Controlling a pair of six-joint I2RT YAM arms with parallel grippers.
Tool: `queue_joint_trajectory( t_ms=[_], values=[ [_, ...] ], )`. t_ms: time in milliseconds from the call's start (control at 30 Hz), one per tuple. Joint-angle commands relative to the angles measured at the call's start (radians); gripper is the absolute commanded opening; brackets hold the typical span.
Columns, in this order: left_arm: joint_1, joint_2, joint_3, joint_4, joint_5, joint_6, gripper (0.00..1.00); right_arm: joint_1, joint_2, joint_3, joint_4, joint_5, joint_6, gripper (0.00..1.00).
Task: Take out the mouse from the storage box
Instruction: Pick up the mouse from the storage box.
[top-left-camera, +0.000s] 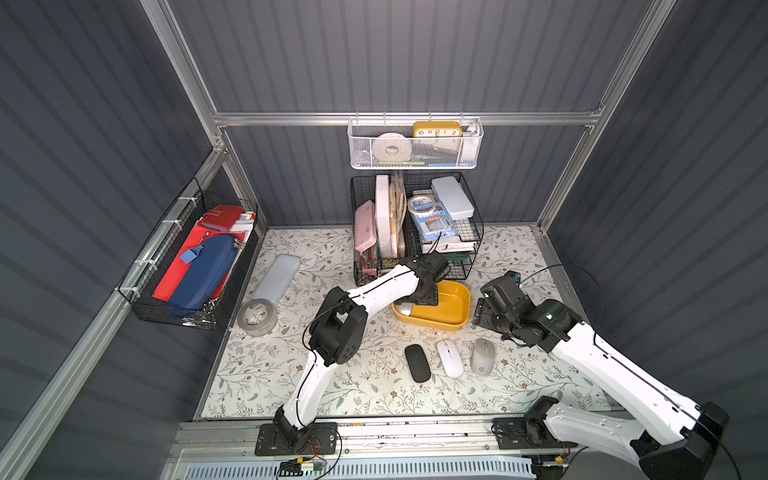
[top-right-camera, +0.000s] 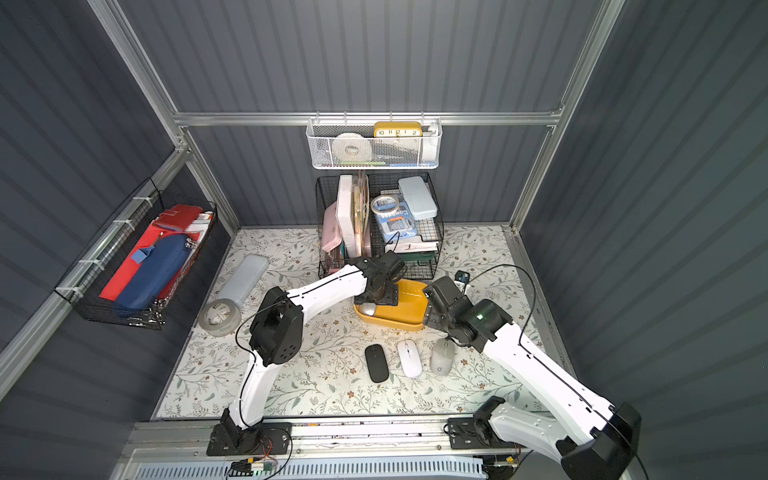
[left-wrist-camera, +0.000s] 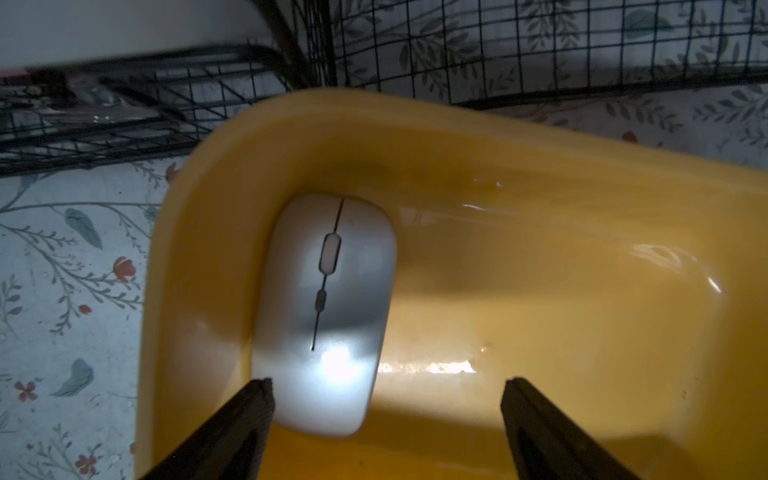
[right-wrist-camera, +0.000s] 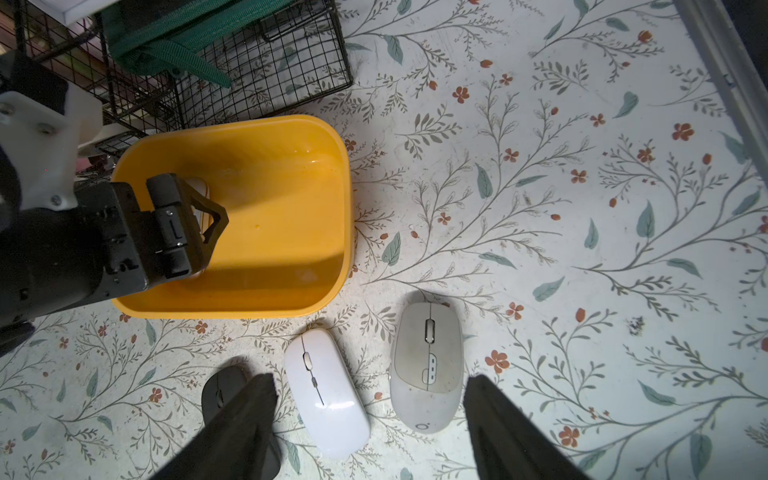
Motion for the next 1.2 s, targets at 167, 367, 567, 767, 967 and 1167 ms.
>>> queue_joint_trajectory(
  t_ms=[167, 367, 567, 767, 967, 1167],
  values=[
    [0.024, 0.08, 0.0, 0.005, -0.066, -0.02, 0.91, -0.011, -0.028, -0.033, 0.006, -0.01, -0.007, 0.77],
    [0.026, 0.08, -0.023, 0.037, -0.027, -0.015, 0.9, -0.013, -0.037, -0.035, 0.003, -0.008, -0.007, 0.77],
    [0.02, 0.032, 0.0, 0.042, 0.014, 0.017, 0.89, -0.015, -0.026, -0.035, 0.016, -0.019, -0.009, 0.76],
    [0.02, 0.07, 0.023, 0.073, 0.065, 0.054, 0.87, -0.014, -0.025, -0.036, 0.019, -0.022, -0.006, 0.76],
    [0.02, 0.059, 0.032, 0.085, 0.102, 0.083, 0.77, -0.016, -0.046, -0.045, 0.01, -0.018, -0.003, 0.76],
    [0.03, 0.075, 0.038, 0.063, 0.111, 0.097, 0.82, -0.016, -0.027, -0.043, 0.025, -0.033, -0.005, 0.76]
  ],
)
